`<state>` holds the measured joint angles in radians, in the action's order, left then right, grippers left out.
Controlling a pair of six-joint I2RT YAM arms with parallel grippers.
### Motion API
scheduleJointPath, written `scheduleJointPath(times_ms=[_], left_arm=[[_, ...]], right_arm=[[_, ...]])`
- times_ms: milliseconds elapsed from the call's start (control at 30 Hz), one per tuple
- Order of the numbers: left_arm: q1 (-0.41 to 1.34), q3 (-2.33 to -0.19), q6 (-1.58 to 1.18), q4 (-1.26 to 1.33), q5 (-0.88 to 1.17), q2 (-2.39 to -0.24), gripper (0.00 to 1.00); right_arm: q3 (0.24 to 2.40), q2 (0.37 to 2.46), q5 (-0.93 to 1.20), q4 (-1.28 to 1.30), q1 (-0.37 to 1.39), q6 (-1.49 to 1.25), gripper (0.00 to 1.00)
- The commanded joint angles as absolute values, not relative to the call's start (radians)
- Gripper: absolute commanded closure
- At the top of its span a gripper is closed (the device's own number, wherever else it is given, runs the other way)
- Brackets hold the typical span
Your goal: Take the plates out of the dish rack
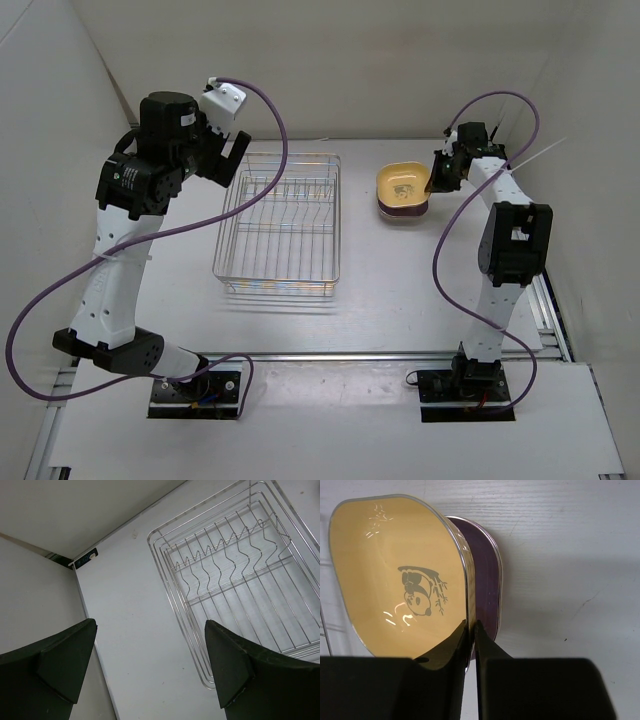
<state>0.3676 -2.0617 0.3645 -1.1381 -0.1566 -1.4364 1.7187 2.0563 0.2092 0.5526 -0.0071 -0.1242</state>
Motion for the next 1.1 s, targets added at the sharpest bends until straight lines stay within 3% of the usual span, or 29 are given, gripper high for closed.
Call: scheduleJointPath(times_ms=[0,333,567,667,700,733,1067], left_arm=[[0.36,-2.085,0.353,-1.143,-0.152,-1.407,0.0],[0.36,-2.085,0.353,-1.143,-0.152,-1.407,0.0],[0.36,-2.085,0.353,-1.143,-0.132,-1.416,0.0],[0.36,-2.073,0.342,-1.143,-0.132,-1.416,0.0],[0.35,-2.062,0.342,-1.129,-0.146,-1.407,0.0],[0.35,-2.045,0.327,-1.115,-0.146,-1.398,0.0],[0.128,-1.643,0.154,-0.858,-0.061,-1.305,0.0]], right_arm=[[1.746,2.069,0.229,0.552,-0.014,-0.121,0.87],[1.746,2.069,0.229,0.561,-0.005,-0.14,0.82],[1.746,2.037,0.238,0.571,-0.005,-0.14,0.47],[1.772,2.014,0.238,0.598,-0.005,-0.13,0.25],[1.782,2.002,0.238,0.607,-0.005,-0.13,0.03],[1.793,2.002,0.229,0.62,-0.005,-0.13,0.0],[1.89,1.843,0.117,0.847,-0.064,-0.034,0.0]])
